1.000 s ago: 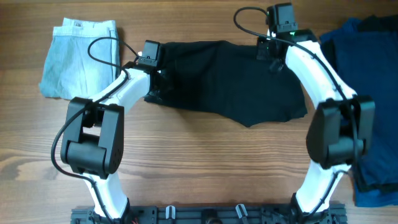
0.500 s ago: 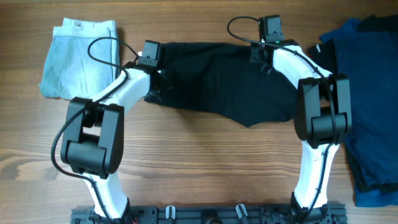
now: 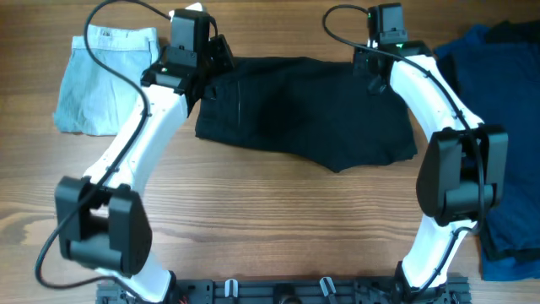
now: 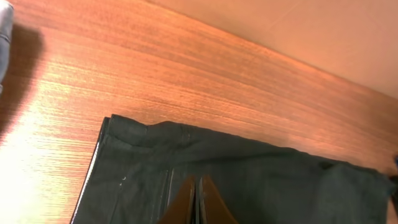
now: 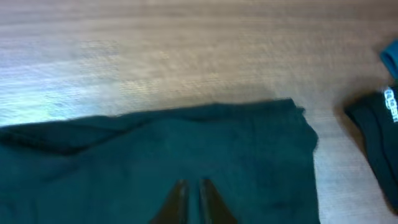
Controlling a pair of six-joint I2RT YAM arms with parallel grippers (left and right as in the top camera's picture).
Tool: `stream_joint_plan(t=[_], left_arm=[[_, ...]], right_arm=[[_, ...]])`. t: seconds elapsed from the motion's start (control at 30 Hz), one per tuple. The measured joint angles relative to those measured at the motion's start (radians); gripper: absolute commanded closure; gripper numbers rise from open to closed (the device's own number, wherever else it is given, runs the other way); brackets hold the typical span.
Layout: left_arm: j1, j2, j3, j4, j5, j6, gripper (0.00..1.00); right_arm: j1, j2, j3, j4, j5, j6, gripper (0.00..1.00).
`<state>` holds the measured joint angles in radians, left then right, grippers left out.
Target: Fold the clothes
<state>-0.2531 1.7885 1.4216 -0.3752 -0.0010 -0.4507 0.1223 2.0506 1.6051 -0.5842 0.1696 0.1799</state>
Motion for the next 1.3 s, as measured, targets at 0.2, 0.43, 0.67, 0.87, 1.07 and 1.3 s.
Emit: stream_joint_plan(t=[0.2,0.43,0.67,0.87,1.07,1.3], left_arm=[[0.001,0.232,-0.009,0.183,0.000,0.028,0.96],[0.027,0.310,-0.009,0.302,0.000,0.032,0.96],[0.034,0.398,-0.009,0.356,-0.058,0.065,0.96],[0.066,0.418,-0.008,0.405,-0.063,0.091,0.69],[0.079,0.127,0.004,0.144,-0.084,0.130,0.20],[0.079,-0.174,0.036,-0.517,-0.015,0.106,0.09]], right_arm=[[-0.092,0.005,0.000,0.031,-0.001,0.000,0.96],[-0.145,0.076,0.000,0.087,-0.093,-0.002,0.95],[-0.145,0.216,0.006,0.229,-0.076,-0.019,0.77],[-0.150,0.219,0.008,0.229,-0.088,-0.024,0.18],[-0.150,0.032,-0.001,0.011,-0.103,-0.025,0.00],[-0.150,-0.323,0.006,-0.314,-0.136,-0.020,0.00]])
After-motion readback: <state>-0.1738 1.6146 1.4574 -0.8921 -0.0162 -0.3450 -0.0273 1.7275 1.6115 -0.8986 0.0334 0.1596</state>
